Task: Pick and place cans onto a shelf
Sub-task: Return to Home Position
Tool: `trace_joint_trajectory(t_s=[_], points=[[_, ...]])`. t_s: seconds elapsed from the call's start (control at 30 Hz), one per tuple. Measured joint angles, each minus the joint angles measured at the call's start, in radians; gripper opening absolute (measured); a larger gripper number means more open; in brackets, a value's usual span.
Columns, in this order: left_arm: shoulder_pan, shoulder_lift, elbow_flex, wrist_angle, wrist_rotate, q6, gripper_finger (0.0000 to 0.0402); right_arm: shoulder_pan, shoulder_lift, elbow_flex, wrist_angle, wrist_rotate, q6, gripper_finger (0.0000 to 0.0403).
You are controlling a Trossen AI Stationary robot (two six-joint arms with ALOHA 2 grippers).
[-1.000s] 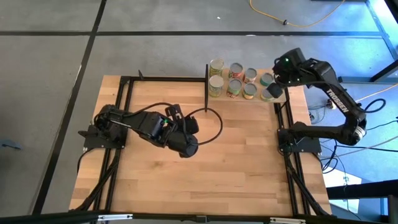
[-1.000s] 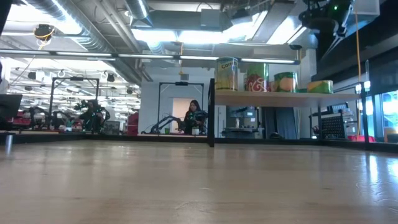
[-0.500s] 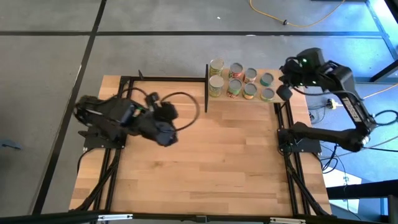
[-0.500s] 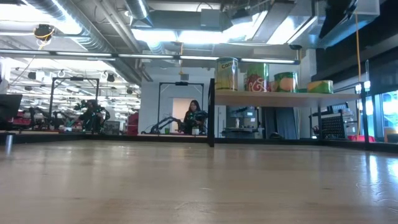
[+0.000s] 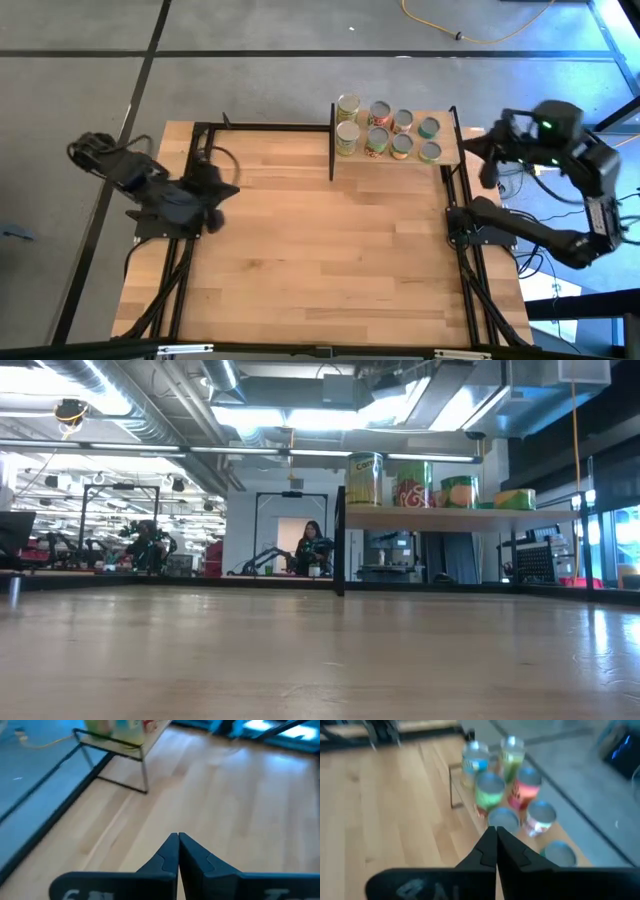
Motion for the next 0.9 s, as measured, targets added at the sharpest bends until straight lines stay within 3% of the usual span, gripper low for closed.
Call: trace_joint_trajectory(t_s=[0.37,0.47,0.7,0.9], points=[[-0.091,-0.515,-0.458,0.439,-0.021,0.236,0.0000,0.000,-0.172,-0.024,0.035,-0.163,0.132,0.0002],[-0.091,-0.639,-0.559,0.557,-0.003,0.317,0.0000,0.000,-0.237,-0.094,0.057,-0.239,0.128,0.0002],[-0.091,-0.880,-0.761,0.849,0.039,0.526,0.0000,-0.001,-0.424,-0.322,0.117,-0.272,0.184,0.0002],[-0.090,-0.987,-0.876,0.976,0.091,0.652,0.0000,-0.001,-0.579,-0.462,0.126,-0.322,0.225,0.0002]])
